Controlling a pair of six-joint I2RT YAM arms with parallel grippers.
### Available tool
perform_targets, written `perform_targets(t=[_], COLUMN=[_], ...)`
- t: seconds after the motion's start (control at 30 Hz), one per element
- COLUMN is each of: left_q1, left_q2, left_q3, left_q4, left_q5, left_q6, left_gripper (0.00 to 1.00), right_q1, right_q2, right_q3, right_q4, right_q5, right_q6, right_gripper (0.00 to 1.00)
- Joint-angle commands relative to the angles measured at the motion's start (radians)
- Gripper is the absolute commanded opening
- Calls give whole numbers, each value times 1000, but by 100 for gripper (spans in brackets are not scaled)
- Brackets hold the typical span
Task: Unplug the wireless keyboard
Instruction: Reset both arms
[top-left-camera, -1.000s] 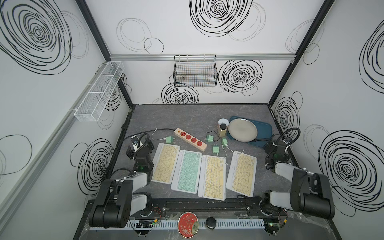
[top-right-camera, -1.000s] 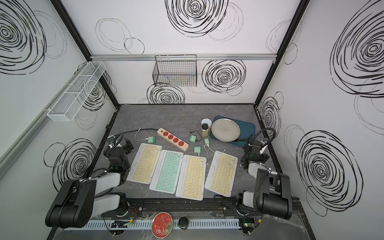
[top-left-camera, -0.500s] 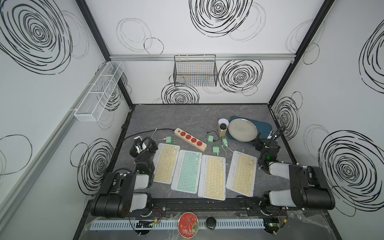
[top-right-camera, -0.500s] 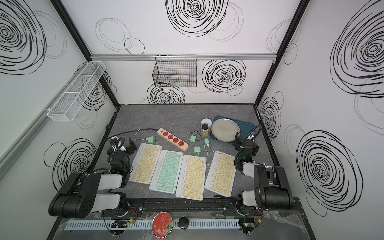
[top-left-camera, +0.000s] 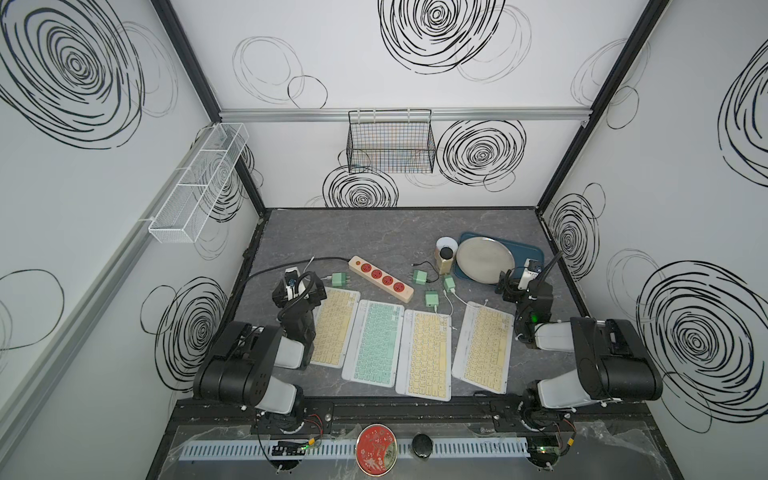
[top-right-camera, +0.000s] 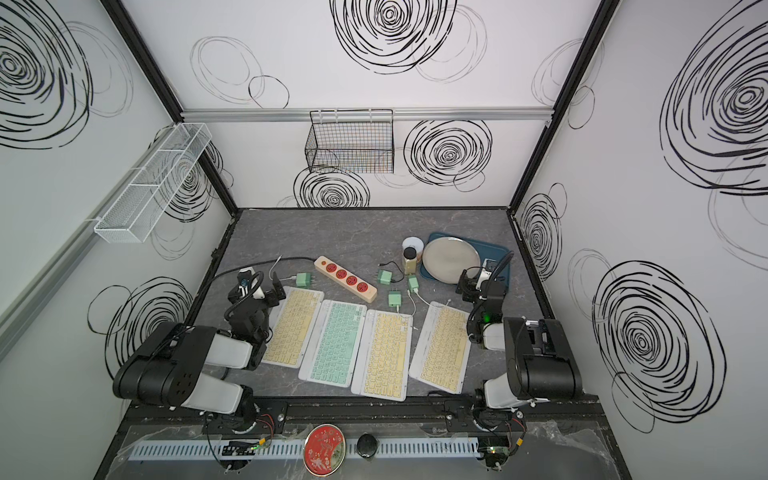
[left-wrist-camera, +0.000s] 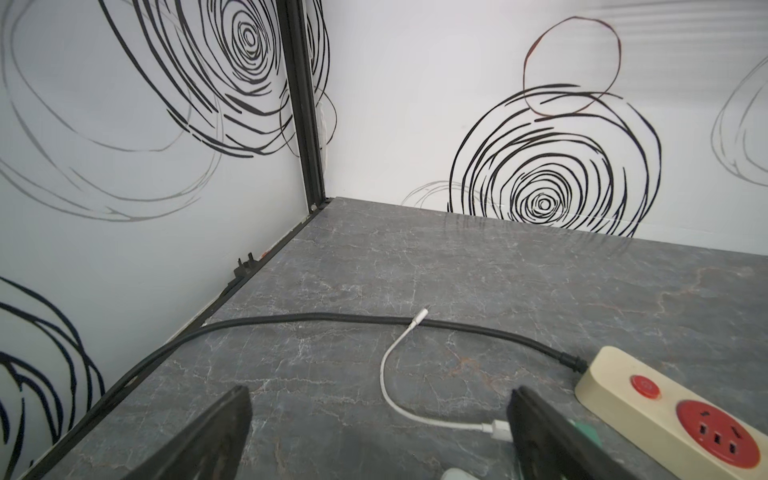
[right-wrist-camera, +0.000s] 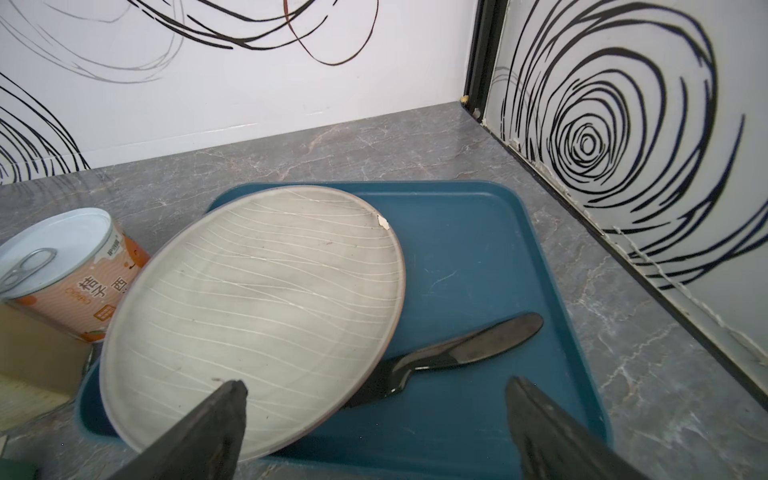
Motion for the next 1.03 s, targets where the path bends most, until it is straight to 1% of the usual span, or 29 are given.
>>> perform_targets(t=[0.0,0.03,0.37,0.5,1.0], left_q1=[-5,-5,-11,-46,-39], left_q2=[-1,4,4,11,10], left_q3=[36,33,32,14,21], left_q4=[16,31,33,80,62], left_q5=[11,11,4,-28,-16], left_q6=[27,29,32,67,62], left_gripper=[99,99,99,99,99], right_q1=[5,4,6,6,14], right_q2=[-15,-11,-13,-13,-12], right_q3=[24,19,22,22,23], right_q4=[-8,14,2,2,4], right_q5=[-5,-5,-6,-5,-2], right_q6=[-4,-8,-7,-7,-16], right_gripper=[100,100,100,100,100])
